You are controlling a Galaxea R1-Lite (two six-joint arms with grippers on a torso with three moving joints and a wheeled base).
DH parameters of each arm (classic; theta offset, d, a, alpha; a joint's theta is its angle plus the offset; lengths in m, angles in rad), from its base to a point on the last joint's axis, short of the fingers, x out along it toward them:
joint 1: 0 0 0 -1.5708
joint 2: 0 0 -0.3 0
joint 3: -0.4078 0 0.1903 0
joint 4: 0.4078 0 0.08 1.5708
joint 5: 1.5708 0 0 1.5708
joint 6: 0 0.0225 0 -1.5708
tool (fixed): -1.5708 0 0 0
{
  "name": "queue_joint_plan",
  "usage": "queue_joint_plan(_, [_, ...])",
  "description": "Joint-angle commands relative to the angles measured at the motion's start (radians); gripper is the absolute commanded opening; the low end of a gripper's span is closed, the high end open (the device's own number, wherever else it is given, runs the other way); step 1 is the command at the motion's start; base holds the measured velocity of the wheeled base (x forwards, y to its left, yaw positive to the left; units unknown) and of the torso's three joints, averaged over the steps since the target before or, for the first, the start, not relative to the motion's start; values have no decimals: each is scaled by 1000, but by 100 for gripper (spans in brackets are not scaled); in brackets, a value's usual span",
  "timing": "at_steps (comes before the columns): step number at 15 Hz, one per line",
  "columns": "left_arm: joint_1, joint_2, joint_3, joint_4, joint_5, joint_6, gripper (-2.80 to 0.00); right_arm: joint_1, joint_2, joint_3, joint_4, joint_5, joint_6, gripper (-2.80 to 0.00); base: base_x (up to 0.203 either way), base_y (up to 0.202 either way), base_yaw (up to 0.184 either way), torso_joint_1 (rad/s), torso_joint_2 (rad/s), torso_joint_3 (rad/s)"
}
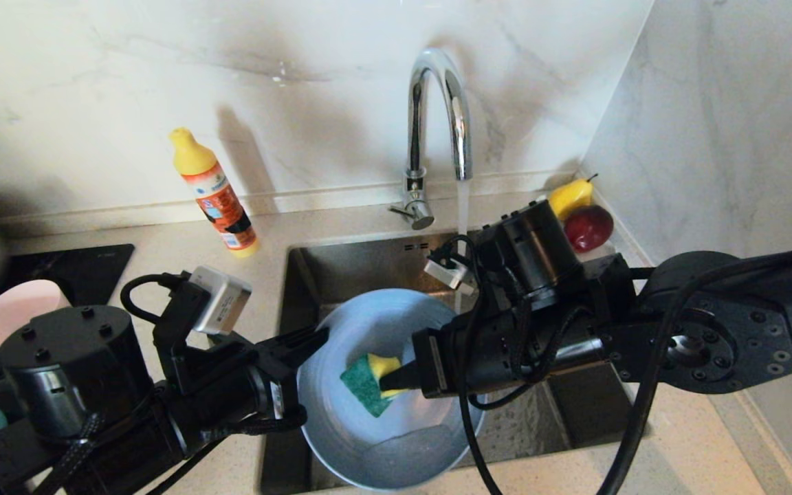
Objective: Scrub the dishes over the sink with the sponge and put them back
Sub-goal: Wipe the plate
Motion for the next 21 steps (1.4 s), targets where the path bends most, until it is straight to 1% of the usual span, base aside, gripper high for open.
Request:
queue_joint_plan(1, [0,-5,8,-6,-1,-1,-280,-17,-25,-7,0,3,3,-280,0,0,0,0,0,0])
queue_joint_plan(3, [0,-6,7,-6,0,-1,-280,-37,-42,-10,7,3,3,-280,0,0,0,0,0,0])
queue_joint_plan(5, [2,-11,5,-7,0,-2,-280,-57,-71,15,10,3,2,-280,0,0,0,0,0,0])
queue_joint_plan(8, [2,-17,-2,-7,3,-6,-280,-83,-117,103,9,3,-11,-280,0,0,0,0,0,0])
queue_joint_plan(11, [2,-23,-8,-4,6,-7,-280,-84,-144,186,2,3,-26,-280,0,0,0,0,0,0])
queue_joint_plan(13, [2,-19,-18,-3,6,-7,-280,-63,-145,201,1,5,-28,-280,0,0,0,0,0,0])
queue_joint_plan(16, [2,-11,-23,0,6,-7,-280,2,-121,202,0,3,-24,-280,0,0,0,0,0,0])
queue_joint_plan(18, [2,-7,-23,-1,7,-7,-280,32,-89,179,-1,1,-24,-280,0,0,0,0,0,0])
queue_joint_plan(21, [2,-8,-13,-3,23,-7,-280,36,-47,106,-2,0,-23,-280,0,0,0,0,0,0])
